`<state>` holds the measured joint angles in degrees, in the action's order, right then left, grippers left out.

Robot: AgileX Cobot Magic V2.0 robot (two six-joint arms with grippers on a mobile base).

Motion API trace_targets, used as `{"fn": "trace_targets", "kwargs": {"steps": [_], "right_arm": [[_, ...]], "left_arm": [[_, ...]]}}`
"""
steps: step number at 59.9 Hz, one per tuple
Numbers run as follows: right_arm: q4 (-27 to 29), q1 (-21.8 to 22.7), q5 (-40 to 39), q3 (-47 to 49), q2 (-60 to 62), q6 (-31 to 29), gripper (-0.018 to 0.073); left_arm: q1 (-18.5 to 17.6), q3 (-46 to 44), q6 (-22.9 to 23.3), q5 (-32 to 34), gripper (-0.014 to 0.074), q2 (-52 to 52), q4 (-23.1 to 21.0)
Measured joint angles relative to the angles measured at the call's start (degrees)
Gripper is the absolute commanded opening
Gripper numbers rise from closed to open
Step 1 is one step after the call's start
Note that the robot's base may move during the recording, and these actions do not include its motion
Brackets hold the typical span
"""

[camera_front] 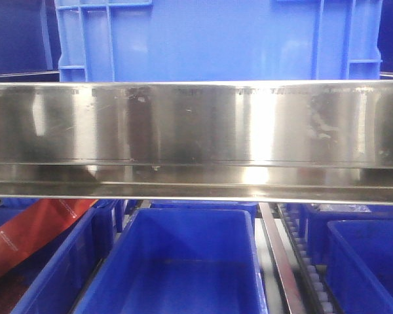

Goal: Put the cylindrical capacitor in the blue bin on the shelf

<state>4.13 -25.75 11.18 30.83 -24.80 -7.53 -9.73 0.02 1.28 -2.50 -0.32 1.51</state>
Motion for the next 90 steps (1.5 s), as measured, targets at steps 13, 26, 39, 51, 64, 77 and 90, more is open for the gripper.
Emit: {"fn": "trace_targets", "kwargs": {"steps": [13,26,39,51,64,77,90], "right_arm": [[0.0,0.0,0.0,0.0,0.0,0.0,-0.0132],[0.0,0.0,0.0,0.0,0.0,0.0,-0.0132],[0.0,0.0,0.0,0.0,0.0,0.0,-0.0132],[-0.4,0.0,0.0,0.0,0.0,0.0,-0.0132],[-0.5,0.2,0.0,0.0,0.0,0.0,-0.0132],[-0.8,8.7,0.3,-0.7,2.1,0.0,-0.0132],[1.5,19.8,-1.0,-9.0,9.0,0.0,-0.0132]], "left_arm": [[0.0,0.1,0.0,1.0,-0.0111,0.0,0.0],[0.0,0.1,0.0,1.0,-0.0111,0.0,0.0],[0.0,0.1,0.0,1.0,-0.0111,0.0,0.0],[0.0,0.1,-0.1,1.0,-0.0111,0.0,0.0],[0.0,0.1,-0.1,1.0,-0.0111,0.0,0.0],[0.0,0.1,-0.1,1.0,-0.0111,0.0,0.0],[0.0,0.1,-0.2,1.0,-0.0111,0.0,0.0]]}}
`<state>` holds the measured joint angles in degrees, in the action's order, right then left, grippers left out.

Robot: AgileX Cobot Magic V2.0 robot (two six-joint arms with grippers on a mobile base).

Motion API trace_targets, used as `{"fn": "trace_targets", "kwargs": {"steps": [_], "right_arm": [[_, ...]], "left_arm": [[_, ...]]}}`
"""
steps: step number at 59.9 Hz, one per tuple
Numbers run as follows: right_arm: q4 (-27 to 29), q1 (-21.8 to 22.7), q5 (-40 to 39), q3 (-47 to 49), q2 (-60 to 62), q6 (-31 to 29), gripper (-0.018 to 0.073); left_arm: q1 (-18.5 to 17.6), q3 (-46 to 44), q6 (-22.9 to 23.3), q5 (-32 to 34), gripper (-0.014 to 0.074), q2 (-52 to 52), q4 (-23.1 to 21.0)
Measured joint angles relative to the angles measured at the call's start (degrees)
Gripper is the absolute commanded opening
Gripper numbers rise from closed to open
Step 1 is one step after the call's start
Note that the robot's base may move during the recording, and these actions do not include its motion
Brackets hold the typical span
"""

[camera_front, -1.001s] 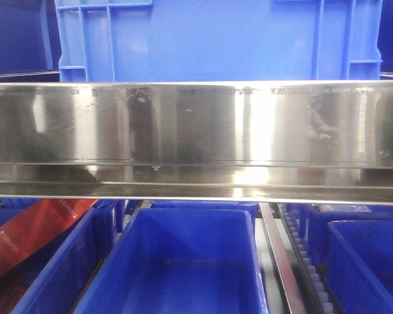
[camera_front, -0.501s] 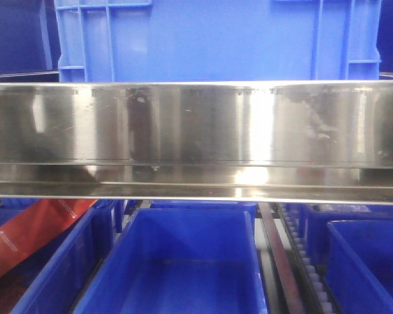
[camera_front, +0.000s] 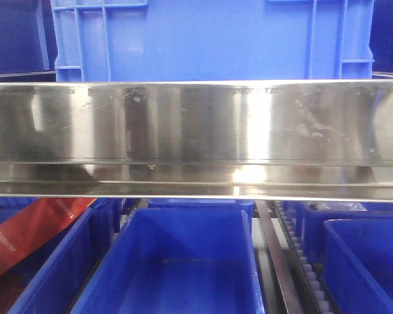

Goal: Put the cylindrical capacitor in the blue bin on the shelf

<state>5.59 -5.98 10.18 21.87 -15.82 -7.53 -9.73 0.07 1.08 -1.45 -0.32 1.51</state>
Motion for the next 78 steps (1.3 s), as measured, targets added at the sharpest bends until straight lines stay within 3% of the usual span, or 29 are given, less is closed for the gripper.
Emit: {"fn": "trace_targets", "kwargs": {"steps": [23,36,78], "right_arm": [[2.9,8.6,-4.2,-17.4,14.1,0.0,-0.0132],[3.0,9.1,-6.5,-21.7,15.6,0.0,-0.0132],[3.4,9.1,-8.8,-21.8,15.6,0.0,-0.0132]], "left_arm": [[0.0,0.0,0.0,0.0,-0.0111,0.0,0.0],[0.0,0.0,0.0,0.1,-0.0111,0.0,0.0],[0.0,0.0,0.0,0.1,-0.0111,0.0,0.0]]}}
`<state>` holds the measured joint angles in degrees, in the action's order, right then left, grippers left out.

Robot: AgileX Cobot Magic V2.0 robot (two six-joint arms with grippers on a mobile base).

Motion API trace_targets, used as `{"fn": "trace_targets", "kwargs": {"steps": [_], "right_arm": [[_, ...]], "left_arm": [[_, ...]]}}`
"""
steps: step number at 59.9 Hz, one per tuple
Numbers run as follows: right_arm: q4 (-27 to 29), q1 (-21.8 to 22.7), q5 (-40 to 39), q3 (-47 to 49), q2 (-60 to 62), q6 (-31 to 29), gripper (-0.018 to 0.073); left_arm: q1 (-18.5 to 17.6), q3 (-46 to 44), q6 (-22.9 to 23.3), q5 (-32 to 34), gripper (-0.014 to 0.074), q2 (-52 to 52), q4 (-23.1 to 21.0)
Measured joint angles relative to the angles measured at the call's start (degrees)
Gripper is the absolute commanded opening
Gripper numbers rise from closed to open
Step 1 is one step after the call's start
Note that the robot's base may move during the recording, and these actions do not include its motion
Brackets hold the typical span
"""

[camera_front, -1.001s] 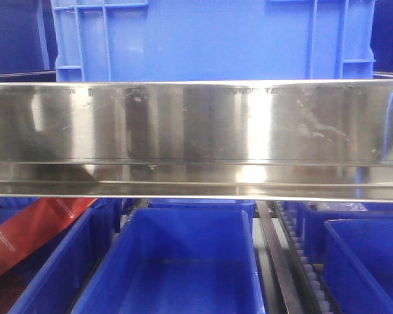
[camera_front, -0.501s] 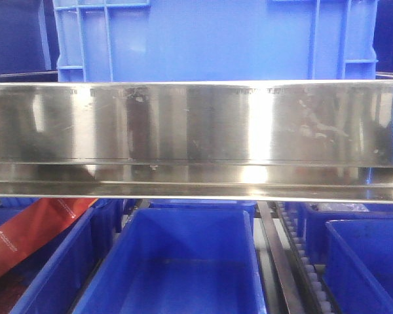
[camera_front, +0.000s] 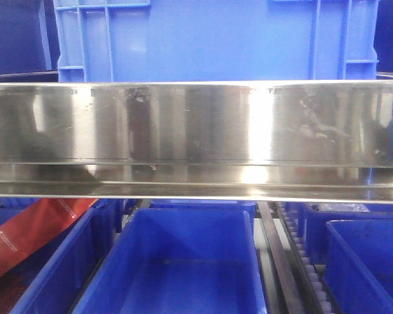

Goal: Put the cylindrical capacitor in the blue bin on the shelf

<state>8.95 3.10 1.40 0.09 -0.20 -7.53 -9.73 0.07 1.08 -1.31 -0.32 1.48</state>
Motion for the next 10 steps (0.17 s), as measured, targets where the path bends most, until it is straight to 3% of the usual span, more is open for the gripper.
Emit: {"fn": "trace_targets", "kwargs": {"steps": [10], "right_arm": [[0.0,0.0,-0.1,0.0,0.0,0.0,-0.0132]], "left_arm": [[0.0,0.0,0.0,0.0,-0.0111,0.0,0.0]]}}
